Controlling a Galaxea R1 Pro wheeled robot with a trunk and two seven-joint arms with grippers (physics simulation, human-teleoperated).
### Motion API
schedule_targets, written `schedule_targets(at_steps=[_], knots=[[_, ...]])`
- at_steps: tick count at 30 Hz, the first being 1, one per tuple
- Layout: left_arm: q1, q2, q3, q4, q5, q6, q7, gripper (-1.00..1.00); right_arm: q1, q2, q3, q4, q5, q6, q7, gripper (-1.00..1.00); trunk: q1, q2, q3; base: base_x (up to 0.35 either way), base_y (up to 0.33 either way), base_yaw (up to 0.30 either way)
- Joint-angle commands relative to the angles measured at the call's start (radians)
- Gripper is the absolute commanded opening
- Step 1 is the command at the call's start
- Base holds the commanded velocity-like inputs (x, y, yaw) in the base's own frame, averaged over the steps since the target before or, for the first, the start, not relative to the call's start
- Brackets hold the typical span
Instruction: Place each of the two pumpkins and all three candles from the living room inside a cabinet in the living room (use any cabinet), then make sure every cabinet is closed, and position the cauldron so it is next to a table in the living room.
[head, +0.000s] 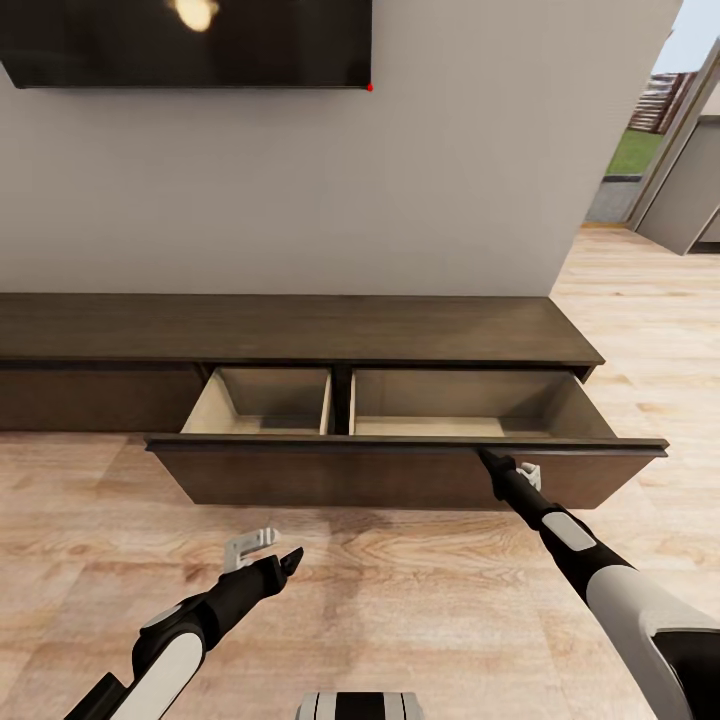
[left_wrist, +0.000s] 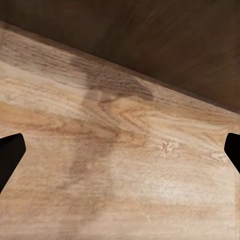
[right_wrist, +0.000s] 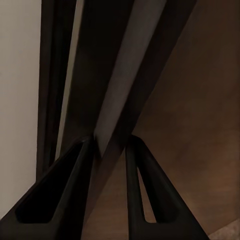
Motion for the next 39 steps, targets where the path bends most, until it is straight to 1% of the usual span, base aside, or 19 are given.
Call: schedule_targets(at_steps=[1,10,20,38,39], knots=[[-0.001,0.001,-0.002,-0.002,0.009,0.000,0.009,1.00,0.000,-0.001,0.017,0.008,0.000,0.001,0.004,-1.00,0.000,0.000,-0.001,0.000,0.000,0.000],[-0.001,0.001,-0.002,-0.002,0.010,0.000,0.009,1.00,0.000,-0.001,0.017,0.009,0.002,0.042,0.005,-1.00,0.000,0.000,-0.001,0.000,0.000,0.000],[-0.001,0.001,-0.002,-0.001,0.010,0.000,0.009,1.00,0.002,0.000,0.017,0.011,-0.004,0.037,0.009,-1.00,0.000,0.000,-0.001,0.000,0.000,0.000],[-0.001,0.001,-0.002,0.000,0.010,0.000,0.009,1.00,0.002,0.007,0.017,0.012,-0.001,0.035,0.003,-1.00,0.000,0.000,-0.001,0.000,0.000,0.000],[-0.001,0.001,-0.002,0.000,0.010,0.000,0.009,1.00,0.002,0.007,0.017,0.012,-0.001,0.035,0.003,1.00,0.000,0.000,-0.001,0.000,0.000,0.000]])
